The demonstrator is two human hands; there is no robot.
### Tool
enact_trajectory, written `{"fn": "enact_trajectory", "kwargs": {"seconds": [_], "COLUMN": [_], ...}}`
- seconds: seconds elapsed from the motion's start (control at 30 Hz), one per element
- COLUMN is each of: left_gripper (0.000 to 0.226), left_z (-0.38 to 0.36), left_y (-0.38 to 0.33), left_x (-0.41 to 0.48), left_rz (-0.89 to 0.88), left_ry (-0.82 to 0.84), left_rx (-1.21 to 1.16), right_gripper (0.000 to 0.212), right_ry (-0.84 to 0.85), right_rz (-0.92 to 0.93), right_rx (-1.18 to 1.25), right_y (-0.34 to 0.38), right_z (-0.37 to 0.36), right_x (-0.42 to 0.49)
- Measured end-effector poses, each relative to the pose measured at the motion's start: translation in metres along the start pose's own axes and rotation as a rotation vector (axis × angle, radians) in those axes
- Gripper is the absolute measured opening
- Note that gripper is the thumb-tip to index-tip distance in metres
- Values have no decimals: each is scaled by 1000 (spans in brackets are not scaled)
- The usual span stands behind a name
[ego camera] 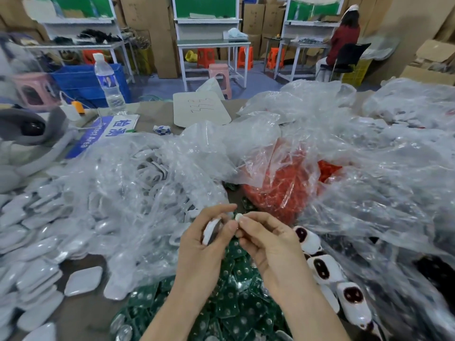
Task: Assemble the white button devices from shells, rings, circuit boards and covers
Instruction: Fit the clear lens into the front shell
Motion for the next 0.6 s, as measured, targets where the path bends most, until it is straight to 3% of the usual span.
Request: {"fn": "enact_trajectory", "kwargs": {"seconds": [0.23,0.43,0.6], "left_gripper": [19,3,20], "left_z": [3,-1,0], "left_y": [-2,-5,-1], "left_x": [0,1,1], "left_rz": [12,-29,46], "left_ry": [-10,74,41], "left_rx": [-8,1,-100], "right_gripper": [16,14,16], "right_ry": [46,47,89], "right_rz": [29,120,131], "right_rx": [-60,-155,-226], "right_y": [1,11,15], "right_z": [2,2,2], "right_x": [2,-2,-4]}}
Point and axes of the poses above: each hand's wrist, its own x-axis towards the middle knuckle, its own z-axis out of the back of the hand, y = z × x, the point moved 4 cm from there along x, towards the middle knuckle, and after that the axes turned 1 degree about -z, right-handed, at the moved point
